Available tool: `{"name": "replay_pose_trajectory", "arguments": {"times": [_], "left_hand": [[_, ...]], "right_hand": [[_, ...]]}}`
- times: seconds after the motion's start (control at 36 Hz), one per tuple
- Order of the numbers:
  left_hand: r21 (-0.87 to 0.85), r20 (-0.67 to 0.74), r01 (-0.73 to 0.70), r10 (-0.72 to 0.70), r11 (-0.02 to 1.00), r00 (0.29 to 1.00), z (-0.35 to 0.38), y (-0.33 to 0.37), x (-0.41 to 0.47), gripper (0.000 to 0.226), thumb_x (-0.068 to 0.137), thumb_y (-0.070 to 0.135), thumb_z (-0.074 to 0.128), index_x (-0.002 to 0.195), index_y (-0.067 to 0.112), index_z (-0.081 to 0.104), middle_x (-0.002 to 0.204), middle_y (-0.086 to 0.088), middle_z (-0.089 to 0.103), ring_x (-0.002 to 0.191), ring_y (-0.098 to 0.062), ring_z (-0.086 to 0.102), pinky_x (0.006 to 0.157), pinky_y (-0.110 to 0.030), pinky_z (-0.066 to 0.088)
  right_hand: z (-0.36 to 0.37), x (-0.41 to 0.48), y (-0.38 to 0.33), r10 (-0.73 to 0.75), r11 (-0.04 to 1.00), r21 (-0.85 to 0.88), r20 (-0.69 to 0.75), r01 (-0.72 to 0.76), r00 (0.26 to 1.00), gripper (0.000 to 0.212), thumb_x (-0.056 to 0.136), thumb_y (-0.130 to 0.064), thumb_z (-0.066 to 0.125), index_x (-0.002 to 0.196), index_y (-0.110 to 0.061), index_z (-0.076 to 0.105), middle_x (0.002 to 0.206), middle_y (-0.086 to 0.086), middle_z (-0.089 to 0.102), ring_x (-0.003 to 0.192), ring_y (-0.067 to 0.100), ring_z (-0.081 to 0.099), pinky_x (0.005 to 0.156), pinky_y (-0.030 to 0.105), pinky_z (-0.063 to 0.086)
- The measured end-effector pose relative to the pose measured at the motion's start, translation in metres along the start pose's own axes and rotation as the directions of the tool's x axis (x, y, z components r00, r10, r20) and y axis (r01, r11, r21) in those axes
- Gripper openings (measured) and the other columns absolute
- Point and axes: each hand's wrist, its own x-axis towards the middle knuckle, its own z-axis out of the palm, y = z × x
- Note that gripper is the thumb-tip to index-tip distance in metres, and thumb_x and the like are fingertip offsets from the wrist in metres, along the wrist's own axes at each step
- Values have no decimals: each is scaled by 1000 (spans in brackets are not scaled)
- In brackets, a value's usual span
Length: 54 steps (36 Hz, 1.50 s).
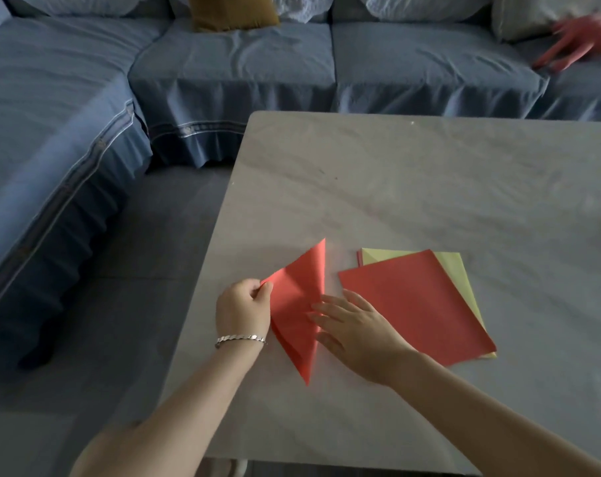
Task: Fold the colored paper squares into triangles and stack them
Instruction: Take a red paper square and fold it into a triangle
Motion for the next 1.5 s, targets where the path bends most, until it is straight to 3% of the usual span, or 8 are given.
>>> {"name": "replay_pose_trajectory", "arguments": {"times": [0.14, 0.36, 0.5, 0.72, 0.89, 1.14, 1.31, 1.5], "left_hand": [[47, 8, 36, -37, 998, 999, -2, -9, 2, 53, 84, 13, 60, 44, 16, 26, 47, -13, 30, 43, -12, 21, 45, -26, 19], [-180, 149, 241, -216, 954, 965, 7, -13, 2, 24, 79, 17, 69, 76, -7, 67, 64, -17, 57, 65, -18, 51, 65, -29, 40], [-287, 319, 363, -268, 887, 909, 19, -12, -3, 16, 71, 17, 76, 80, 5, 72, 75, -13, 69, 72, -23, 62, 81, -49, 52], [-137, 256, 90, -53, 986, 965, 9, 0, -6, 15, 80, 15, 68, 83, 1, 72, 77, -17, 70, 69, -24, 62, 59, -23, 35], [106, 109, 47, -59, 993, 992, 4, -9, -1, 43, 81, 26, 61, 53, 4, 38, 52, -13, 20, 57, -24, 24, 48, -34, 21], [159, 114, 36, -55, 987, 992, 3, -10, -1, 48, 81, 14, 61, 50, 10, 25, 51, -8, 14, 50, -18, 14, 53, -35, 11], [154, 116, 44, -62, 987, 991, 6, -17, 2, 33, 82, 18, 61, 58, 10, 42, 59, -8, 35, 60, -21, 32, 55, -31, 25], [132, 114, 63, -79, 989, 990, 5, -16, 1, 37, 82, 18, 62, 56, 8, 38, 56, -10, 35, 56, -21, 31, 52, -31, 21]], "right_hand": [[6, -1, -1, -17, 1000, 10, -31, 17, 999, 48, 94, -41, 24, 113, -25, 65, 117, -6, 65, 111, 11, 60, 91, 39, 48], [-3, -1, -7, 47, 983, 180, -134, -22, 990, 60, 99, -42, 12, 114, -19, 65, 124, 0, 61, 118, 18, 55, 101, 40, 32], [-6, 0, -3, 46, 985, 174, -213, -8, 976, 38, 86, -32, 41, 107, -17, 68, 118, 0, 64, 117, 22, 56, 99, 46, 38], [-13, 21, 6, 83, 995, 72, -195, -71, 977, 39, 82, -33, 40, 100, -19, 71, 108, -2, 69, 109, 21, 61, 105, 40, 35], [1, 11, -16, -47, 998, 45, -126, 53, 991, 38, 85, -30, 39, 100, -19, 72, 108, -3, 69, 106, 17, 63, 96, 40, 44], [12, 0, -19, 206, 971, 106, 74, -213, 976, 68, 100, -38, 3, 109, -20, 68, 118, -5, 65, 111, 10, 59, 92, 37, 46], [7, 14, -15, 259, 952, 135, 119, -274, 958, 88, 73, -47, -14, 144, -16, 28, 153, -3, 22, 141, 9, 16, 107, 21, -11], [2, 35, 0, 395, 914, 25, 161, -404, 904, 49, 100, -26, 22, 147, -12, 16, 156, 0, 11, 143, 12, 6, 113, 27, -10]]}}
